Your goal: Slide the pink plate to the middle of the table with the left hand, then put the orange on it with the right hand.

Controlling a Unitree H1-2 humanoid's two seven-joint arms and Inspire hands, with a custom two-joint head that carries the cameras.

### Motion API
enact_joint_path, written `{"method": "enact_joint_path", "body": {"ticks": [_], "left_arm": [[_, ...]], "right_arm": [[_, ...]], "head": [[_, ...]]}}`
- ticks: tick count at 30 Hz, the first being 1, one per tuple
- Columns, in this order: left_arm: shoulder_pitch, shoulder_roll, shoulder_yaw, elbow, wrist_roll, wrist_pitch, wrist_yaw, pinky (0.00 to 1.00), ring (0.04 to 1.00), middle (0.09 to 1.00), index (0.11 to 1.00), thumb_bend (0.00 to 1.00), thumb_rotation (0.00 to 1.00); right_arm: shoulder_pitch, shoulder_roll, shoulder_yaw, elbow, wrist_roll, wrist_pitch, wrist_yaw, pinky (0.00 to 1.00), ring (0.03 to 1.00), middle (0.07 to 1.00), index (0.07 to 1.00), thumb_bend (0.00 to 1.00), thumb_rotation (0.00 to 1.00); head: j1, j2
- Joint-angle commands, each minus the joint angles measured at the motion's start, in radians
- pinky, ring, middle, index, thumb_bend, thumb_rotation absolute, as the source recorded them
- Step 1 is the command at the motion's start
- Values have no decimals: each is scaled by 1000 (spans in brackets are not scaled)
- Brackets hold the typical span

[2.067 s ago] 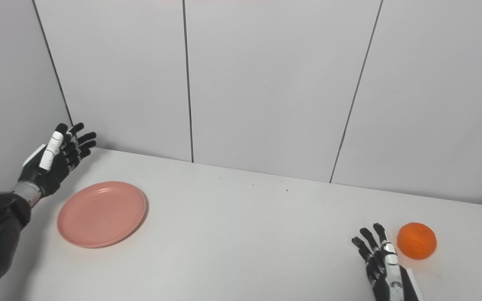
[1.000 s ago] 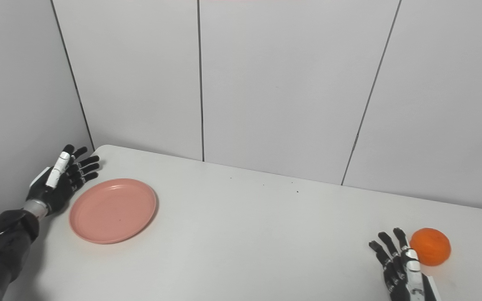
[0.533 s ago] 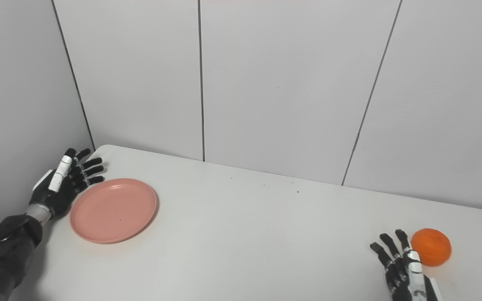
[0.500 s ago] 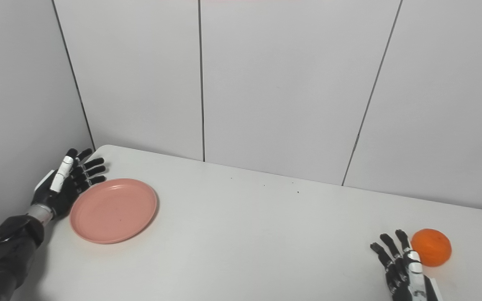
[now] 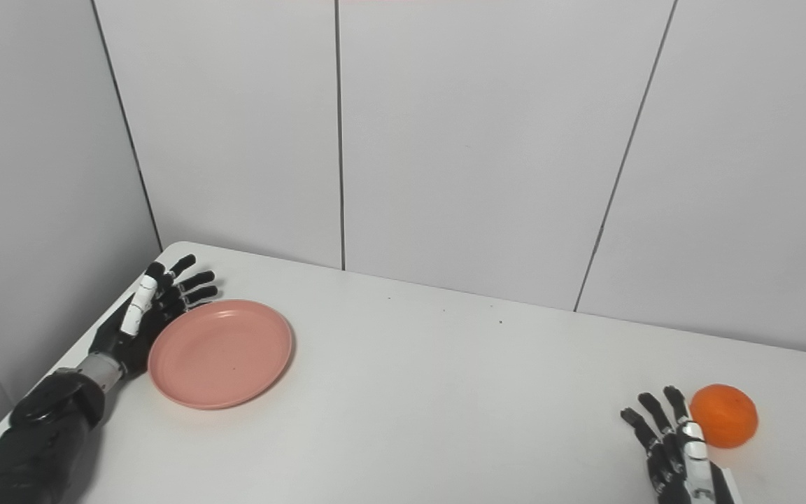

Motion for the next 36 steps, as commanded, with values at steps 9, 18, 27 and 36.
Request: {"method": "enact_joint_path", "body": {"ticks": [9,18,27,36], "left_arm": [[30,-40,-55,-237,71,141,136,796,814,859,962,777,841],[41,-57,-85,-304,90,172,149,811,817,838,970,837,853],[48,-95,-63,-380,56,222,166,901,861,850,984,851,857],[55,-145,-78,-439,73,265,208,864,842,829,959,856,816]], "right_arm": [[34,8,1,-2,15,5,4,1000,857,914,992,728,950],[32,17,9,-5,-4,-7,-5,1000,858,909,985,704,956],[43,35,27,-31,-44,-14,-32,960,834,892,974,662,958],[51,55,49,-76,-74,20,-72,966,840,895,991,663,984]], "head": [[-11,4],[-45,5],[-139,16],[-189,29]]}}
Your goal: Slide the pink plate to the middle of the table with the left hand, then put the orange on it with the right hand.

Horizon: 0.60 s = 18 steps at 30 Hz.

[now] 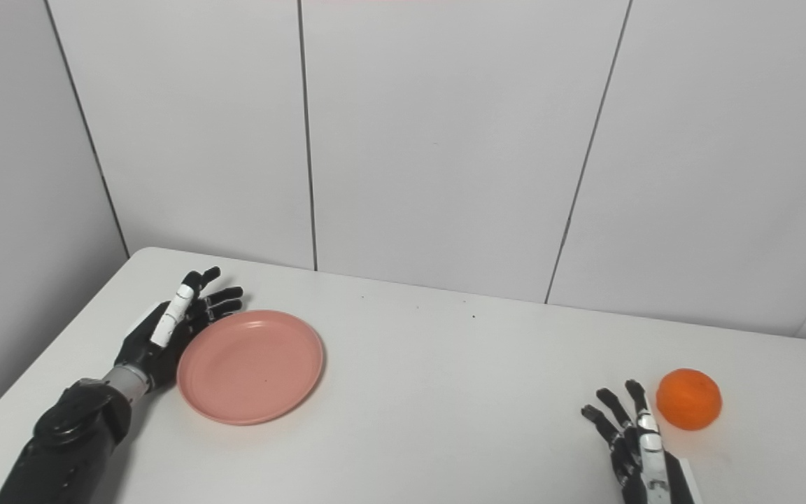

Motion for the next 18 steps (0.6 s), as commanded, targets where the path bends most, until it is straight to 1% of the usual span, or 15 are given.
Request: {"method": "enact_joint_path", "body": {"ticks": [1,4,6,8,9,12,15,18], "left_arm": [[-25,-7,3,-44,5,12,35,862,839,825,952,857,821],[-16,-29,8,-84,12,34,75,864,822,802,939,849,827],[-12,-37,9,-95,14,34,87,876,818,794,941,851,831],[-6,-35,1,-105,18,28,83,895,822,787,945,850,843],[-4,-31,-4,-108,22,23,76,898,828,785,948,849,856],[3,-19,-20,-116,17,16,41,942,855,804,957,851,861],[6,-20,-33,-127,19,13,27,991,876,815,956,823,860],[9,-26,-49,-139,40,0,29,968,872,820,951,814,870]], "right_arm": [[11,15,10,-10,1,16,-6,966,841,895,991,664,981],[14,26,14,-24,-7,25,-21,955,836,892,980,673,967],[16,32,19,-35,-13,34,-31,948,832,891,974,682,958],[17,39,23,-44,-18,45,-41,944,825,885,969,686,953],[18,44,27,-48,-21,49,-47,942,823,884,968,684,954],[19,61,39,-60,-40,53,-65,922,817,882,962,658,967],[18,74,49,-64,-59,47,-79,911,811,874,958,649,978],[14,83,54,-58,-65,40,-87,908,802,868,951,669,952]], "head": [[-11,2],[-22,5],[-39,9],[-60,11],[-87,14],[-137,17],[-153,17],[-163,19]]}}
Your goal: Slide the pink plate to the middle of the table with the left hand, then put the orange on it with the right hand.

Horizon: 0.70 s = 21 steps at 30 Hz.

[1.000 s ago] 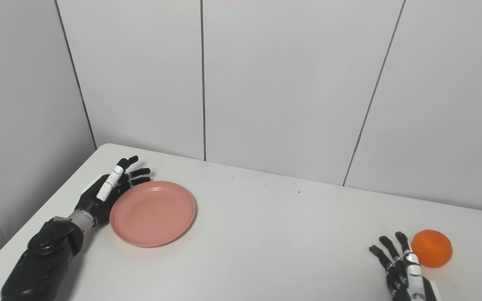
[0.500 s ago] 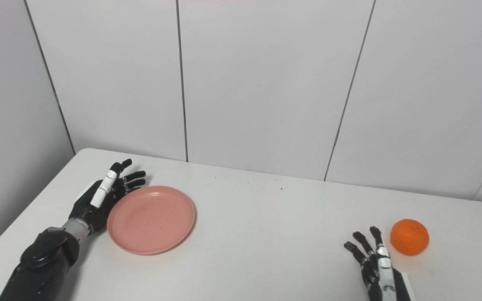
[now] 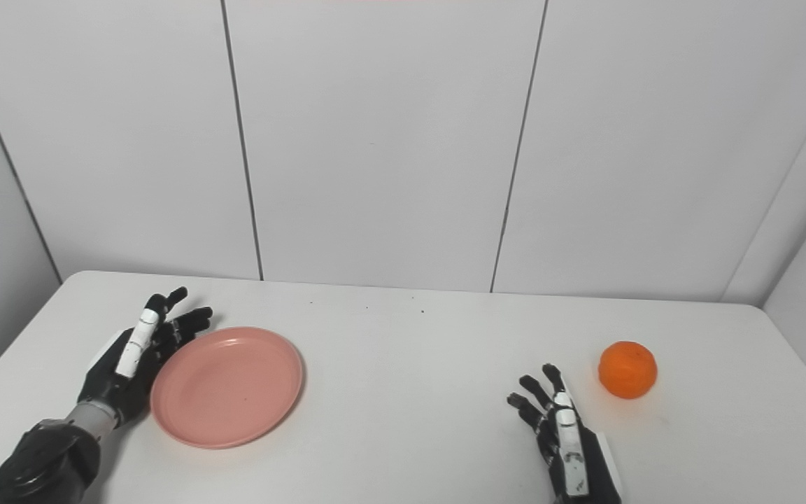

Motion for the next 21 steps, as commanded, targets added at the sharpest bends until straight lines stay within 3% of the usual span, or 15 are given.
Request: {"method": "enact_joint_path", "body": {"ticks": [1,13,21], "left_arm": [[-27,13,-13,-43,17,-42,-7,971,877,827,951,831,871],[-41,-56,-21,-98,44,7,63,1000,894,876,960,800,878],[-74,-86,-29,-87,39,10,77,1000,915,903,951,872,837]], "right_arm": [[-5,7,5,-10,-5,6,-5,907,803,870,952,683,943],[-4,38,24,-24,-50,6,-34,882,788,843,940,728,925],[-9,50,35,-17,-56,3,-40,902,797,856,943,739,912]], "head": [[1,1],[-76,2],[-101,1]]}}
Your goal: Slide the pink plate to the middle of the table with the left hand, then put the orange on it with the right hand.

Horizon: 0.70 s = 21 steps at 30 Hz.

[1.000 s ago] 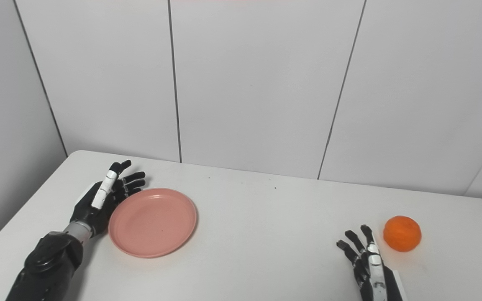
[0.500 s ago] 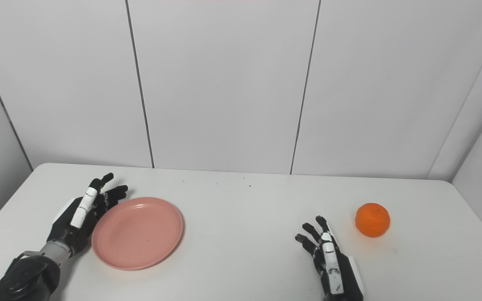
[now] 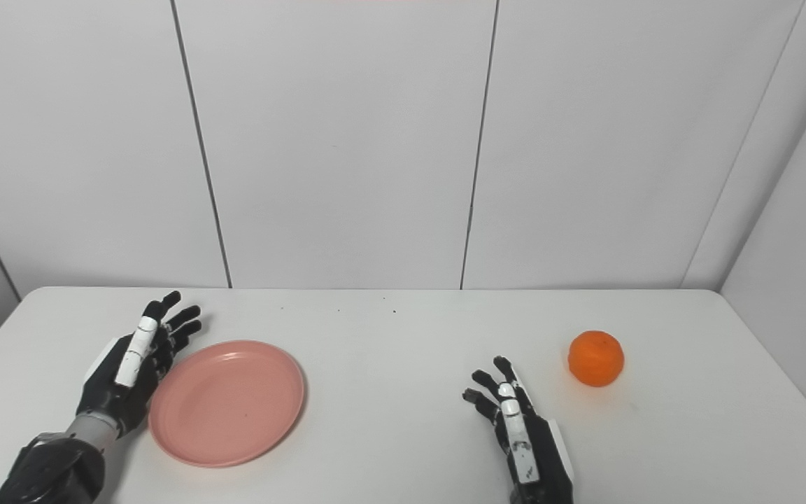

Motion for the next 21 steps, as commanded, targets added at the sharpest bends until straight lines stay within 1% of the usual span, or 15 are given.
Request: {"method": "enact_joint_path", "body": {"ticks": [1,3,7,10,12,14,19,21], "left_arm": [[-55,-8,1,-29,-6,-8,10,1000,914,903,950,872,835],[-63,-27,5,-47,-7,15,32,1000,908,893,941,876,825],[-76,-55,2,-84,0,59,66,1000,897,888,931,883,839],[-82,-68,0,-100,-8,83,69,1000,893,886,929,885,845],[-89,-81,-2,-107,-21,91,62,1000,927,896,951,844,853],[-93,-89,-7,-109,-18,91,61,1000,940,901,955,823,854],[-101,-101,-15,-99,0,77,69,1000,923,893,945,830,849],[-102,-102,-18,-99,9,73,74,962,913,885,940,832,854]], "right_arm": [[-9,6,4,-10,5,2,2,903,797,856,943,738,912],[-8,8,5,-11,2,5,-1,905,797,855,943,731,916],[-7,10,5,-14,-1,10,-4,900,793,851,943,732,919],[-7,12,5,-17,-1,14,-6,898,793,851,943,733,918],[-7,13,5,-18,0,14,-5,895,793,853,945,737,919],[-7,14,6,-20,1,16,-5,892,790,852,945,736,920],[-8,14,6,-18,-1,12,-5,897,792,856,948,739,920],[-7,13,5,-18,-1,12,-5,896,792,855,948,736,920]], "head": [[-3,1],[-4,0],[-6,1],[-7,1],[-8,1],[-8,1],[-2,0],[2,-1]]}}
